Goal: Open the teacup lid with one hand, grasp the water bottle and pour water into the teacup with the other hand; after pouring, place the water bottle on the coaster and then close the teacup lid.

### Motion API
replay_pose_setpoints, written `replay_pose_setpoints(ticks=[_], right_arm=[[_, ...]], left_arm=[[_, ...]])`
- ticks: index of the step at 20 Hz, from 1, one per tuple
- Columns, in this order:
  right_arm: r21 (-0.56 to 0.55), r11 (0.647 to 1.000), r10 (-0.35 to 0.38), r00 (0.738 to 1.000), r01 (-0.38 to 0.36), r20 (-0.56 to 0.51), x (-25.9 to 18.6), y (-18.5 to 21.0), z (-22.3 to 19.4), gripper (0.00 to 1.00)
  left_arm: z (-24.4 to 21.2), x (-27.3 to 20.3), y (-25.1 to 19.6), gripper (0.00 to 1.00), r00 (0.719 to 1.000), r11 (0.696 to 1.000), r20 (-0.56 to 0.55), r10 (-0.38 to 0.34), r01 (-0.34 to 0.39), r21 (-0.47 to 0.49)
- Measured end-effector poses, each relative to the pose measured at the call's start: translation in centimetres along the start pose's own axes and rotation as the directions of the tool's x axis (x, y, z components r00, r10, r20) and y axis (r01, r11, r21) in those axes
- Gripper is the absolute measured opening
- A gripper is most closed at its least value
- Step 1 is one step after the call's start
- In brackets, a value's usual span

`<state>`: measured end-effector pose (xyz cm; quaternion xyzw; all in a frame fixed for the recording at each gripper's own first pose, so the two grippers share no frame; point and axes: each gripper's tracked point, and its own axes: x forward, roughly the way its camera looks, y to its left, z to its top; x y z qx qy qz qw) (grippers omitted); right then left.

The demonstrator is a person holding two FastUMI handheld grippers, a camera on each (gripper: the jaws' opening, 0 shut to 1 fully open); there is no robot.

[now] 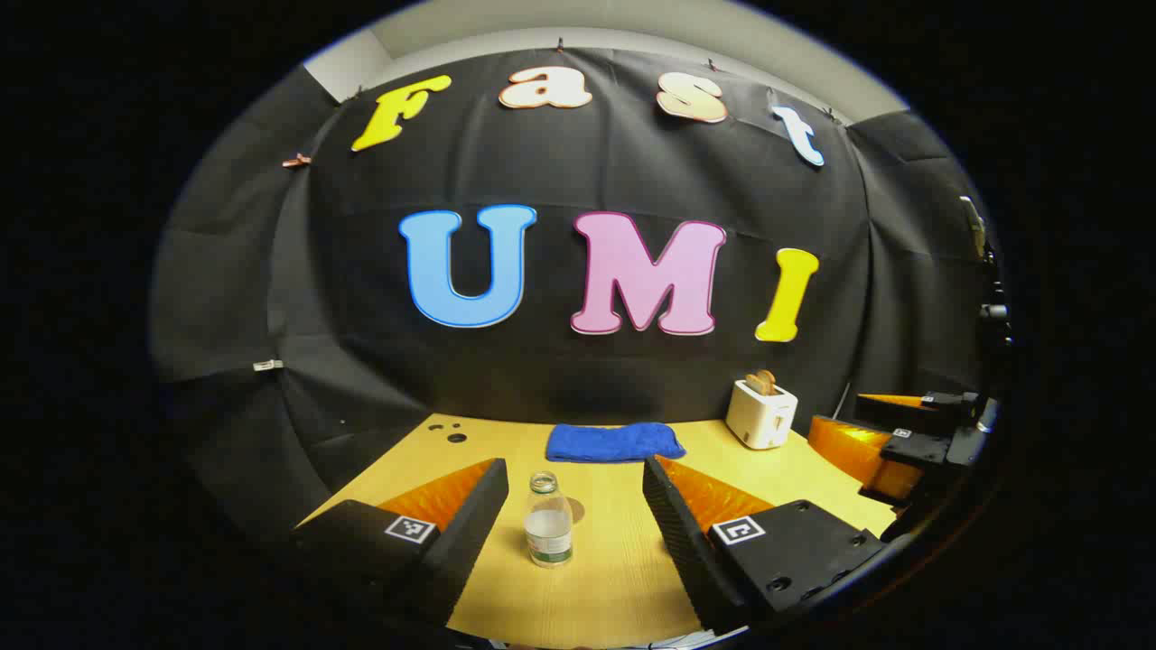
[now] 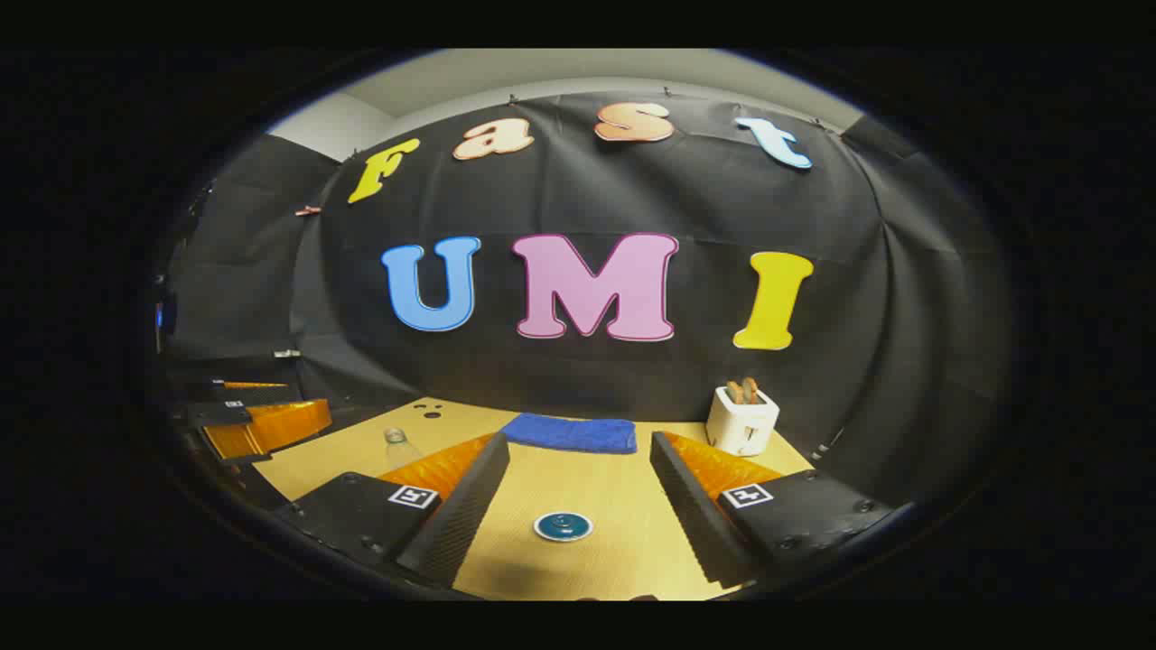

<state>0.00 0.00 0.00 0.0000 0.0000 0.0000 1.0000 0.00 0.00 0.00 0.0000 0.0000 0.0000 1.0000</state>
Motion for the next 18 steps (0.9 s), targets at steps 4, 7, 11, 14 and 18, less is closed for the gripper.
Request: replay_pose_setpoints(ticks=[4, 7, 11, 14, 18], right_arm=[[0.022, 0.999, -0.049, 0.999, 0.049, 0.003, 0.9, 0.5, 0.7, 0.98], [0.047, 0.997, -0.066, 0.998, 0.066, -0.009, 0.8, 1.1, -0.1, 0.96], [0.055, 0.995, -0.078, 0.996, 0.081, -0.053, 0.8, 1.6, -1.5, 0.98], [0.046, 0.996, -0.066, 0.995, 0.07, -0.079, 1.0, 2.3, -2.6, 0.98], [0.025, 0.999, -0.036, 0.996, 0.038, -0.086, 1.9, 3.2, -3.3, 0.98]], left_arm=[[-0.1, 1.2, 2.4, 0.95, 1.0, 1.0, -0.005, 0.0, 0.0, -0.015], [-0.6, 1.4, 3.5, 0.95, 1.0, 1.0, -0.013, -0.008, 0.007, -0.02], [-2.0, 1.8, 4.5, 0.96, 0.999, 1.0, -0.049, -0.011, 0.01, -0.014], [-2.6, 2.1, 5.0, 0.95, 0.998, 1.0, -0.063, -0.009, 0.009, 0.002], [-3.4, 2.4, 5.2, 0.95, 0.997, 1.0, -0.08, -0.009, 0.011, 0.016]])
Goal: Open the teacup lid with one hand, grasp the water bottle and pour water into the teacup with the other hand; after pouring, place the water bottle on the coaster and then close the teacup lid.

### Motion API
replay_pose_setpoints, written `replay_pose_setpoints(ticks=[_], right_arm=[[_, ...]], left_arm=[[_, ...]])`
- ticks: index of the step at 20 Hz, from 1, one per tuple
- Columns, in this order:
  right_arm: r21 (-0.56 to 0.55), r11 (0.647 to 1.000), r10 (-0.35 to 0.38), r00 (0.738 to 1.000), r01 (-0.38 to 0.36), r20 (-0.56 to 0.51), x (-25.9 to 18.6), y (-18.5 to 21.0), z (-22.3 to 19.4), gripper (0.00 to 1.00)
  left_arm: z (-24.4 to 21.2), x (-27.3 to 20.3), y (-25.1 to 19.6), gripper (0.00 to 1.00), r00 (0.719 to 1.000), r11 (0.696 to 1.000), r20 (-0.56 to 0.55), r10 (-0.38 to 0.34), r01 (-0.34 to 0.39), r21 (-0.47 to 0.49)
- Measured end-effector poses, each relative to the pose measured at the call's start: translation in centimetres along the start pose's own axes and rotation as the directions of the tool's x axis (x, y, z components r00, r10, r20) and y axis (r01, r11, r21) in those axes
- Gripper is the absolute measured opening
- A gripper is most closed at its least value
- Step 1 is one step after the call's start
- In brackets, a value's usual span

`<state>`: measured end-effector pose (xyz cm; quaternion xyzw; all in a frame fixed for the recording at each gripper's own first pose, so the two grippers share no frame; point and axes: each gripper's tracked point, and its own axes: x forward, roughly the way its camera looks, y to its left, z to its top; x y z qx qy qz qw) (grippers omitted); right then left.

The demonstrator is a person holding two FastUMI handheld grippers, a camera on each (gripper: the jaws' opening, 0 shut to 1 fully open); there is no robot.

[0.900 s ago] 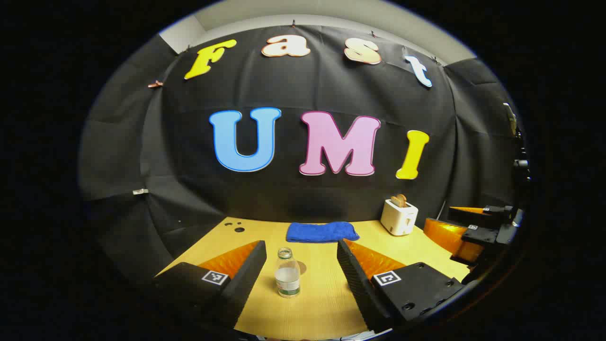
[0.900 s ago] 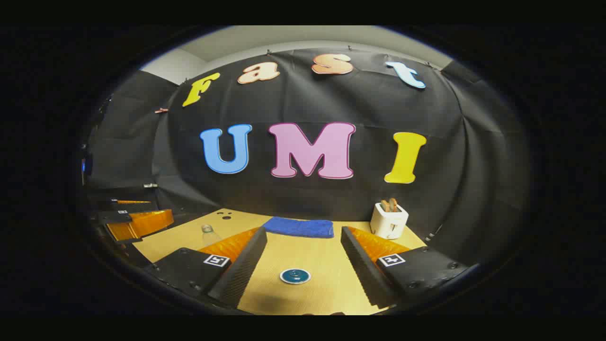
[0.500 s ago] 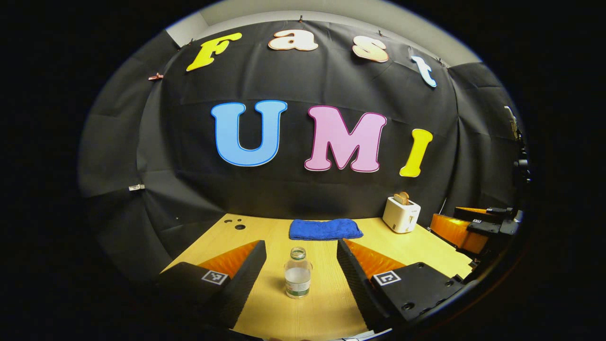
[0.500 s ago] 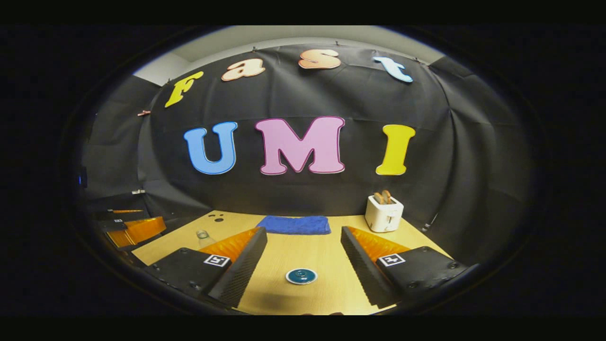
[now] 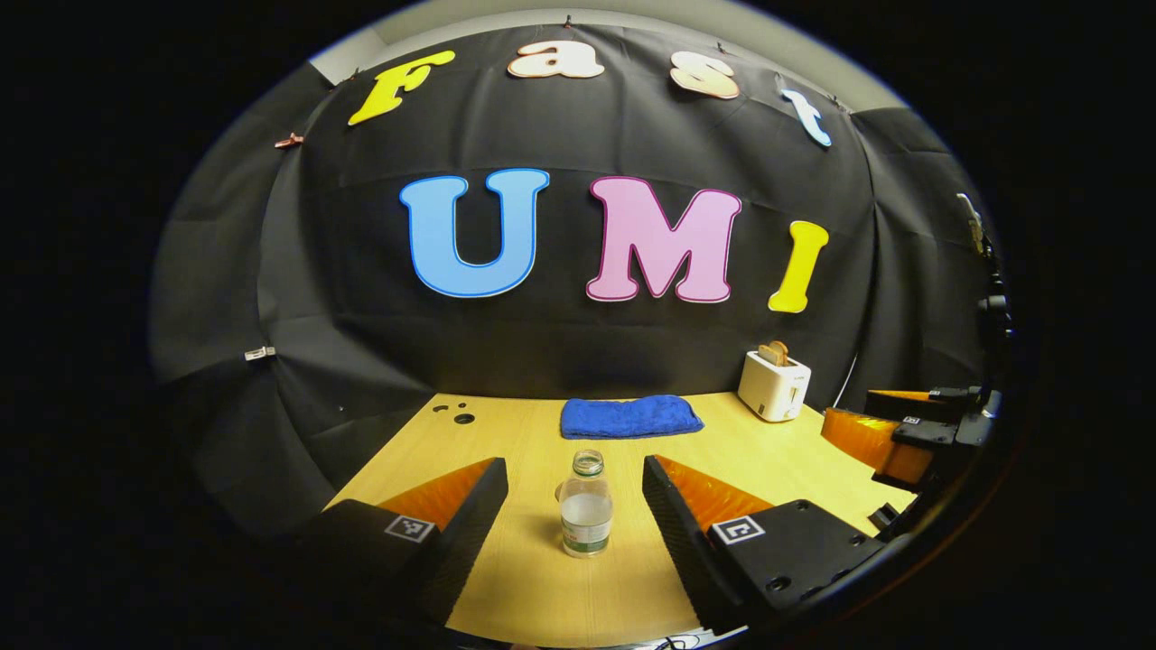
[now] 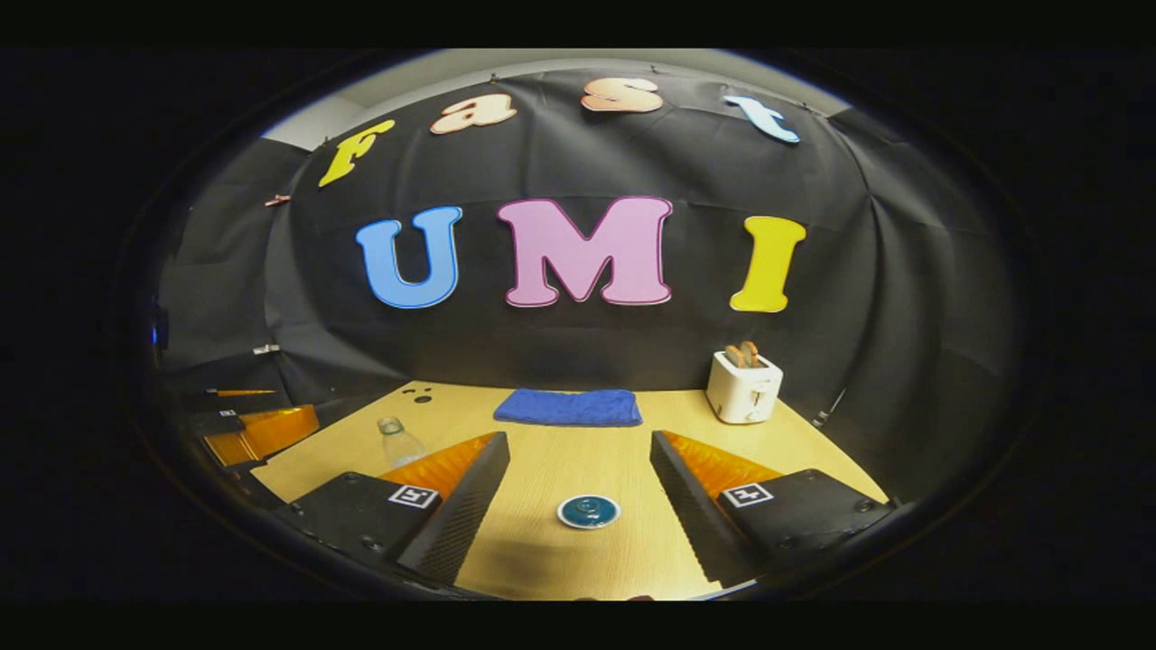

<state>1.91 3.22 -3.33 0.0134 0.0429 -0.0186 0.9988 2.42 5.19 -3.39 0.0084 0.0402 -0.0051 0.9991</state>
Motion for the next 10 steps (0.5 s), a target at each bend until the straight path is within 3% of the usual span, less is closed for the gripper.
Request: replay_pose_setpoints(ticks=[5, 10], right_arm=[[-0.024, 0.999, 0.022, 0.999, -0.023, -0.037, 2.3, 0.5, -2.8, 0.98], [-0.063, 0.998, 0.018, 0.998, -0.022, -0.06, 5.0, -0.2, -7.1, 0.98]], left_arm=[[-3.6, 1.1, 0.5, 0.96, 0.997, 0.998, -0.06, 0.045, -0.043, 0.04], [-6.7, 1.5, -0.2, 0.96, 0.994, 0.998, -0.107, 0.037, -0.032, 0.05]])
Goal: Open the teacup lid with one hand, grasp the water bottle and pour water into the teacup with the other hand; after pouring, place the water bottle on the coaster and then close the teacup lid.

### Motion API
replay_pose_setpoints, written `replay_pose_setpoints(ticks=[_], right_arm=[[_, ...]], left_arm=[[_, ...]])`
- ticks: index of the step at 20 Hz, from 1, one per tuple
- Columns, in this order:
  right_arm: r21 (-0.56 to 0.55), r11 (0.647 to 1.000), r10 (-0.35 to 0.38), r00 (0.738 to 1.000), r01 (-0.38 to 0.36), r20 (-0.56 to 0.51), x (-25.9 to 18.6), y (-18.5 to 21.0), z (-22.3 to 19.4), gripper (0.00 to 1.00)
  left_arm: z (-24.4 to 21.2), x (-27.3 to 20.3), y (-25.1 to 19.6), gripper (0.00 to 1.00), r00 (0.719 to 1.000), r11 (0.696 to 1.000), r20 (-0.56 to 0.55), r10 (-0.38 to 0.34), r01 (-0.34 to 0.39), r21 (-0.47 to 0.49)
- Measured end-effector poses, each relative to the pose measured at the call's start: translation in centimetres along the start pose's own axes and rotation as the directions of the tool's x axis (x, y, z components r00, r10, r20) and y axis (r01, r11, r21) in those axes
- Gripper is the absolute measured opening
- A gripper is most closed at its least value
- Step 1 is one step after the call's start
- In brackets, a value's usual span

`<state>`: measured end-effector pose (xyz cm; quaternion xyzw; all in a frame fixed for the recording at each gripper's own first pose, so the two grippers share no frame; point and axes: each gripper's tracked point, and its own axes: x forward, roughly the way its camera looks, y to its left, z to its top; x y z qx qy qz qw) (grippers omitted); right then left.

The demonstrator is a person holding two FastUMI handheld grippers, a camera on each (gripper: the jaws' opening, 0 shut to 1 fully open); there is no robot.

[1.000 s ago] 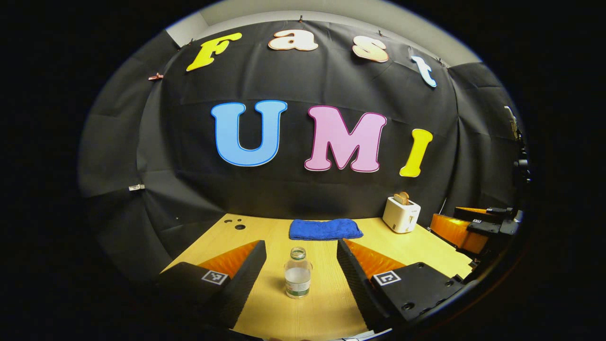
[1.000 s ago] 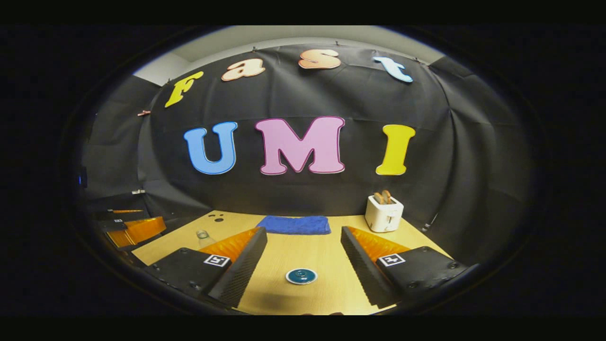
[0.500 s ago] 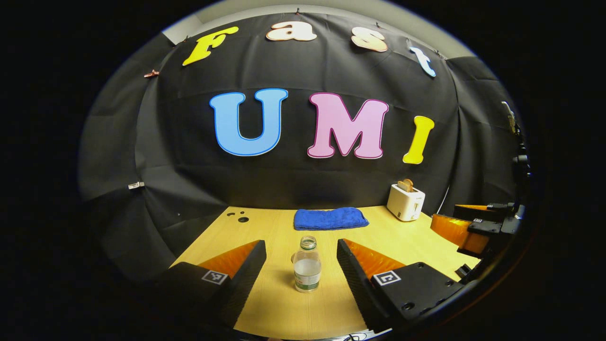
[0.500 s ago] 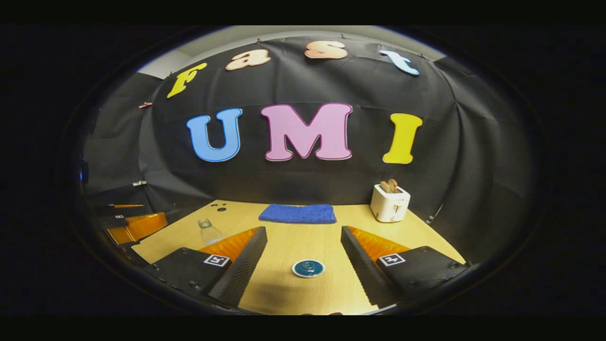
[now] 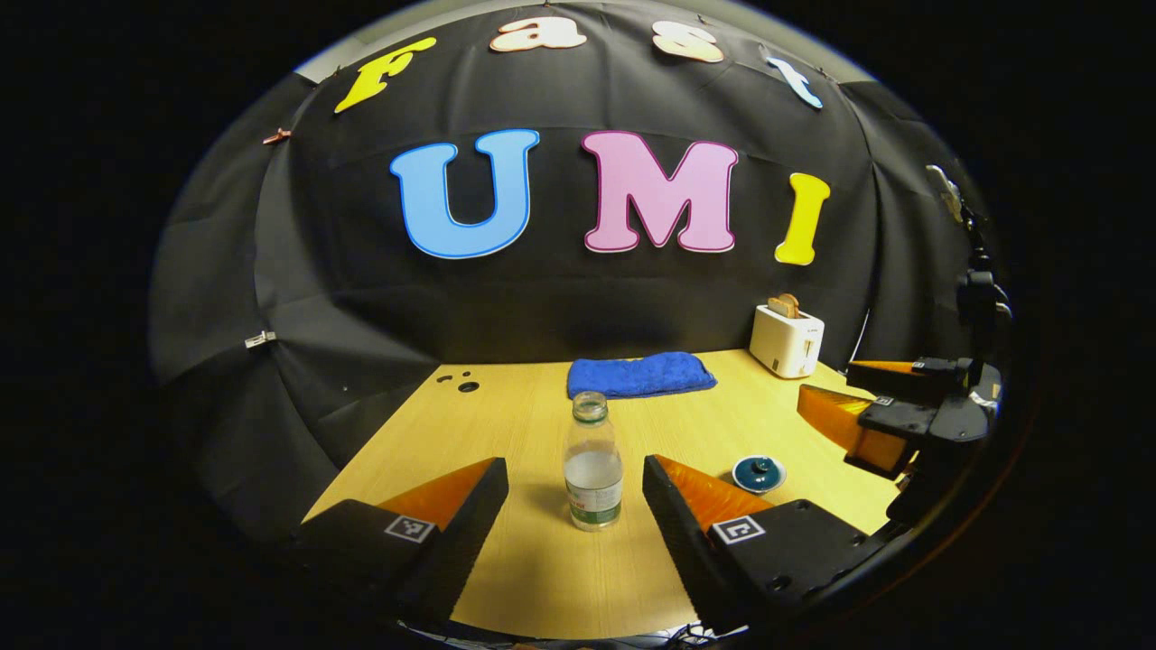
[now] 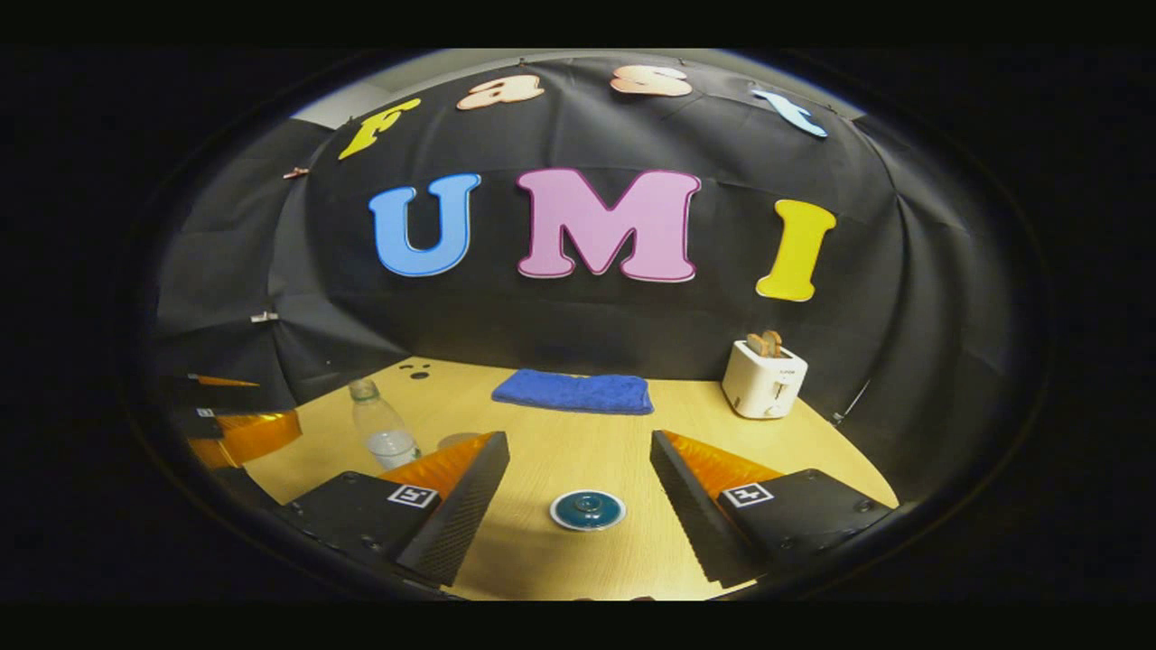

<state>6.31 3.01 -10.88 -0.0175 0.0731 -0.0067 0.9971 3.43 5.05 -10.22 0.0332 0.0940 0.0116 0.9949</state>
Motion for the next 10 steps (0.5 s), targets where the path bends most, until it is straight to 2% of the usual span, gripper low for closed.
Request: replay_pose_setpoints(ticks=[7, 10], right_arm=[[-0.053, 0.998, -0.043, 0.999, 0.043, 0.001, 6.0, -0.6, -7.2, 0.98], [-0.041, 0.998, -0.055, 0.998, 0.055, 0.009, 7.6, -0.7, -9.6, 0.98]], left_arm=[[-7.3, 2.5, -0.5, 0.95, 0.998, 1.0, -0.055, -0.004, 0.004, 0.012], [-10.2, 3.0, 0.0, 0.94, 0.997, 1.0, -0.079, 0.023, -0.023, 0.008]])
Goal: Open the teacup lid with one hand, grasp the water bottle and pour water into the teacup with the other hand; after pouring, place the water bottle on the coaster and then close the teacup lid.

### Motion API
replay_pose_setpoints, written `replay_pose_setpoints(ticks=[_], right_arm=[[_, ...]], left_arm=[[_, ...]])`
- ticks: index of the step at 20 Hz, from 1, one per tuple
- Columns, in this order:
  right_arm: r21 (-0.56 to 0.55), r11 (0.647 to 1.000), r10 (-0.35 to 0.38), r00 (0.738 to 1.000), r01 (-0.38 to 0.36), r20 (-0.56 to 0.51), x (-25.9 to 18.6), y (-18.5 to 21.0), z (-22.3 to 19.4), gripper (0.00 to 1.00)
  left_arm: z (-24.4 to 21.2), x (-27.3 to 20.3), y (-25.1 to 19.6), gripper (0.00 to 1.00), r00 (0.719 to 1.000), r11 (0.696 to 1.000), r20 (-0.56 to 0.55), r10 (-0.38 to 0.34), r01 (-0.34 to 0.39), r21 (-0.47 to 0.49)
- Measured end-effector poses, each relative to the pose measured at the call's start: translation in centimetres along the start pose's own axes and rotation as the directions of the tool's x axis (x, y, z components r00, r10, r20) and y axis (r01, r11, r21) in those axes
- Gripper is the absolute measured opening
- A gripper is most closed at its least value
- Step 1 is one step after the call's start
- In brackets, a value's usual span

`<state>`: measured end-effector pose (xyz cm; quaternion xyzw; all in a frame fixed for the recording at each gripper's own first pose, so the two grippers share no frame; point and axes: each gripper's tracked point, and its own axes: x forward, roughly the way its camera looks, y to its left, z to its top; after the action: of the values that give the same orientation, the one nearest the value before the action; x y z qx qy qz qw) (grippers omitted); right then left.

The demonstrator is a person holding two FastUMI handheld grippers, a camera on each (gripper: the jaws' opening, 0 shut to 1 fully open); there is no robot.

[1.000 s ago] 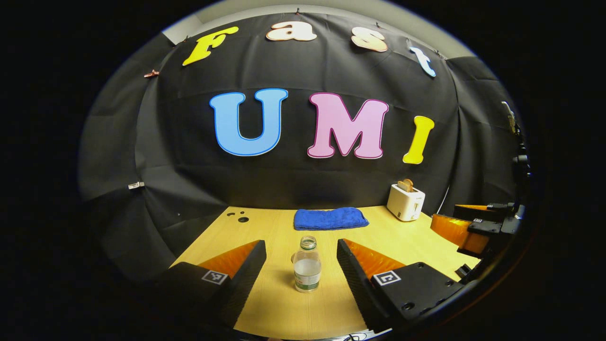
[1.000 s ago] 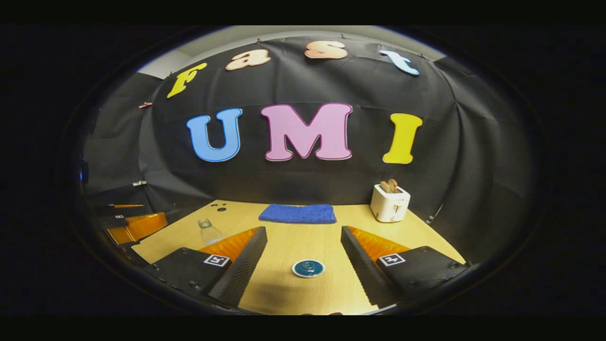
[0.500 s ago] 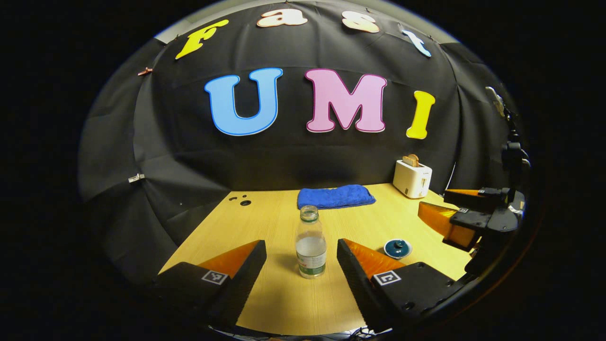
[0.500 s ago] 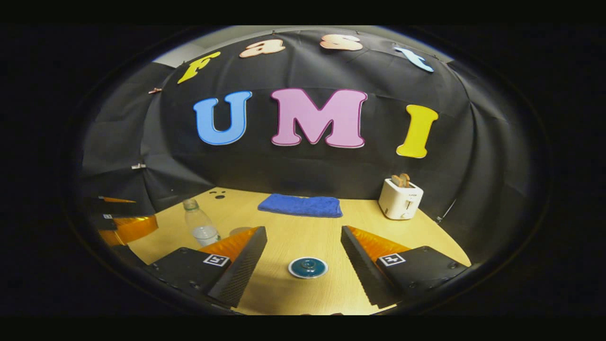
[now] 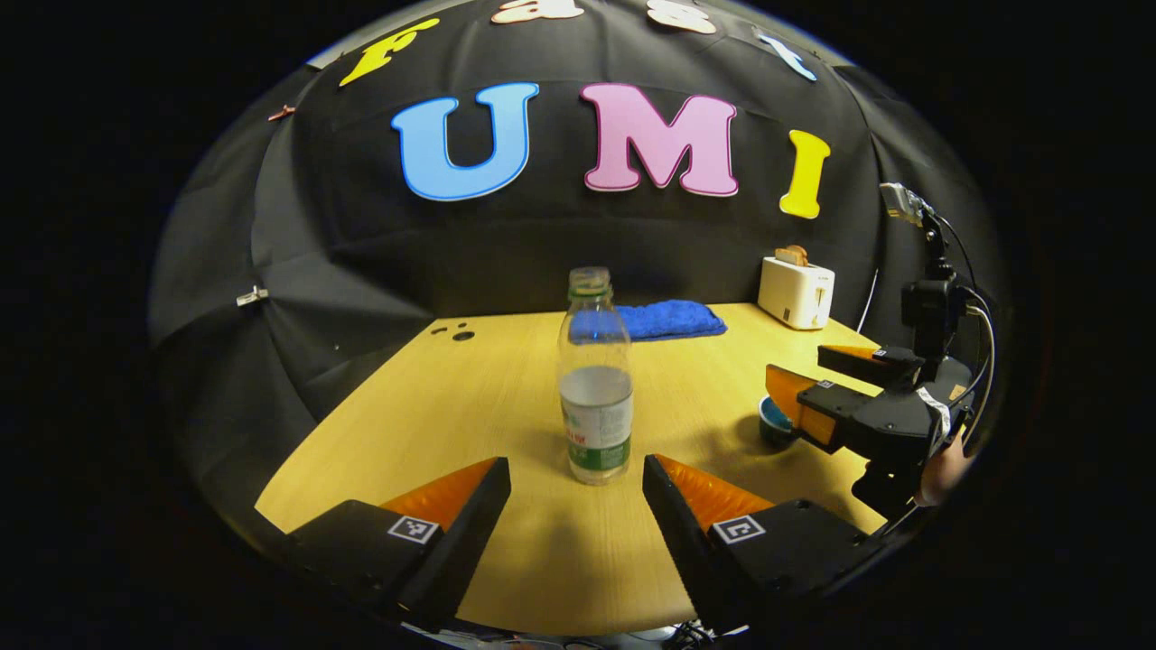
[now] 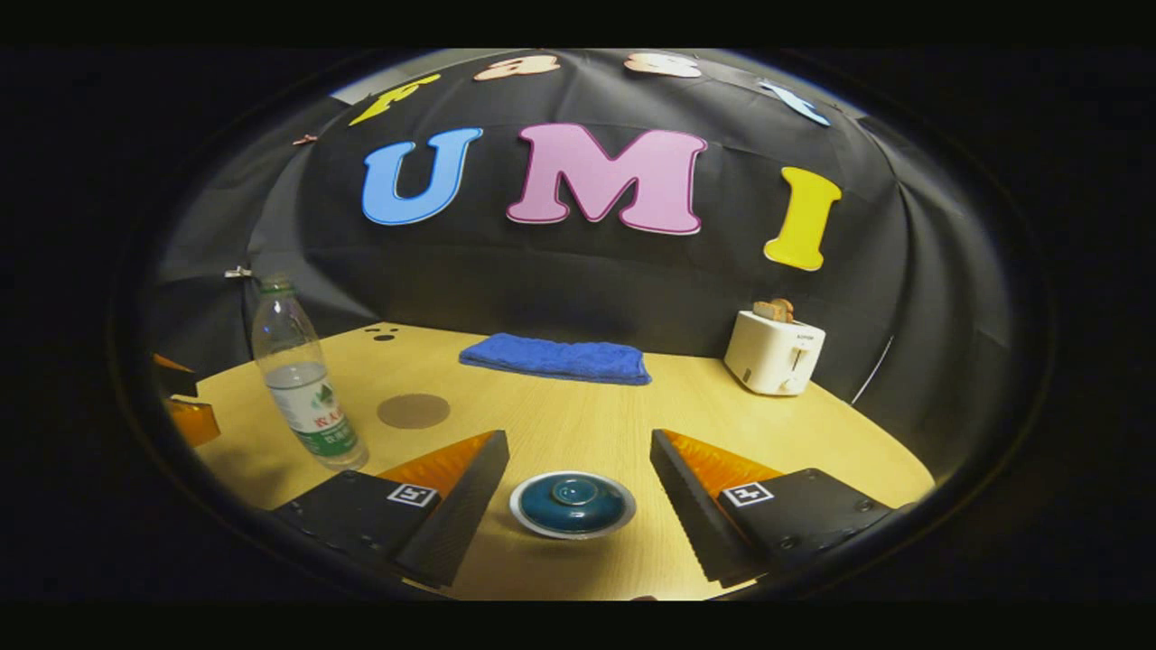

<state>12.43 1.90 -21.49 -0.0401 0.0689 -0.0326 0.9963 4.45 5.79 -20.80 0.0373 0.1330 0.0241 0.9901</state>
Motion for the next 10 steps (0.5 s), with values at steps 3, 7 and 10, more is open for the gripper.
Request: replay_pose_setpoints(ticks=[3, 7, 10], right_arm=[[0.012, 1.0, -0.007, 1.0, 0.007, -0.012, 0.7, 0.1, -1.8, 0.98], [0.043, 0.999, -0.02, 1.0, 0.02, -0.001, 1.3, -0.1, -1.4, 0.93], [0.043, 0.999, -0.016, 1.0, 0.017, -0.018, 1.8, -0.1, -1.8, 0.78]], left_arm=[[-1.7, 0.0, 0.2, 0.94, 1.0, 1.0, -0.012, 0.007, -0.007, 0.023], [-3.1, -0.2, 0.1, 0.94, 0.999, 1.0, -0.04, -0.013, 0.013, 0.003], [-2.9, -0.1, 0.1, 0.94, 0.999, 1.0, -0.04, -0.007, 0.007, -0.005]])
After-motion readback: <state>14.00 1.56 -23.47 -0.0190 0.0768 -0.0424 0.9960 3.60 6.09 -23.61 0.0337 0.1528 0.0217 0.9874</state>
